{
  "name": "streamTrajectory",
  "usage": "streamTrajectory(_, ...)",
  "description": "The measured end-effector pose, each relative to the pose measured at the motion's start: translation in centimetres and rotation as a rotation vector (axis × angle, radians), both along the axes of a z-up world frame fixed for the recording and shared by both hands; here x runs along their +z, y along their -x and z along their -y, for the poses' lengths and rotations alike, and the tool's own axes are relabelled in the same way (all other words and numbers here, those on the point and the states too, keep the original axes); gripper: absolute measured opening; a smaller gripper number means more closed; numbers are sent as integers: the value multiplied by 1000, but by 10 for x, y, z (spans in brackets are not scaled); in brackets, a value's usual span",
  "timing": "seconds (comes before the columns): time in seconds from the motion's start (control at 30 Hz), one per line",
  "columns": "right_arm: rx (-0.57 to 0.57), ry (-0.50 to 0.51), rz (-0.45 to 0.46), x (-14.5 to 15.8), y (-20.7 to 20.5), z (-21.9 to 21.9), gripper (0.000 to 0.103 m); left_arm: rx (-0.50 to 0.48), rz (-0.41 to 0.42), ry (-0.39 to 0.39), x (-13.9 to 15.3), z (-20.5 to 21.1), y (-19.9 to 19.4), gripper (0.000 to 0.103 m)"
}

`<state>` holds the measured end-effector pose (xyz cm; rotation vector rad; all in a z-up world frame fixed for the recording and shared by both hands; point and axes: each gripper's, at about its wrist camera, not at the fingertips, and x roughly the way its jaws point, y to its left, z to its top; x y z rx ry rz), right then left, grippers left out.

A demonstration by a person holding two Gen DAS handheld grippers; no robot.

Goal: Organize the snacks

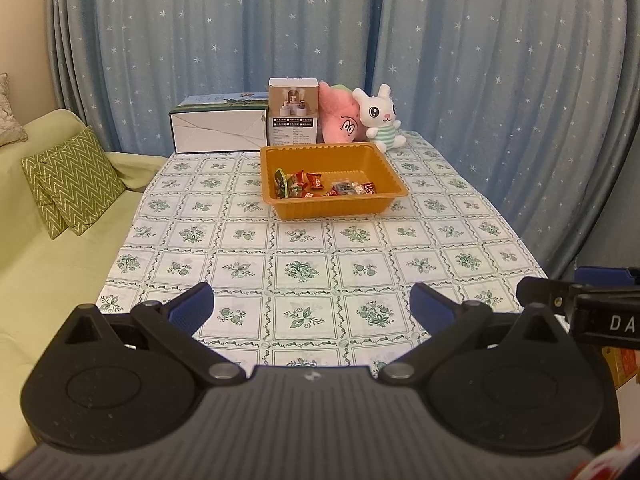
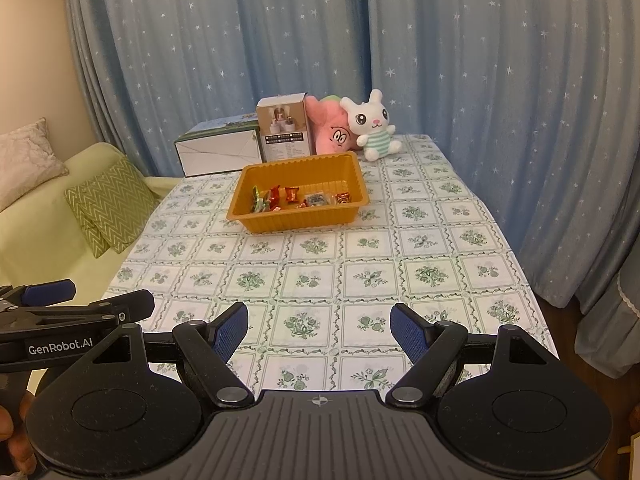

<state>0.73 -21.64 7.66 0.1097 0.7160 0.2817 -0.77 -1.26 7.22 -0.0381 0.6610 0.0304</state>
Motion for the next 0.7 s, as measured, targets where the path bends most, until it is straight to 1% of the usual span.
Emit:
streamTrajectory(0.53,-6,-5,-3,-3,0,1,78,-4,-3,-2,-3,-1,0,103)
streamTrajectory(0.7,-4,-6,-3,-3,-1,1,78,13,8,-9,-2,-2,0,103)
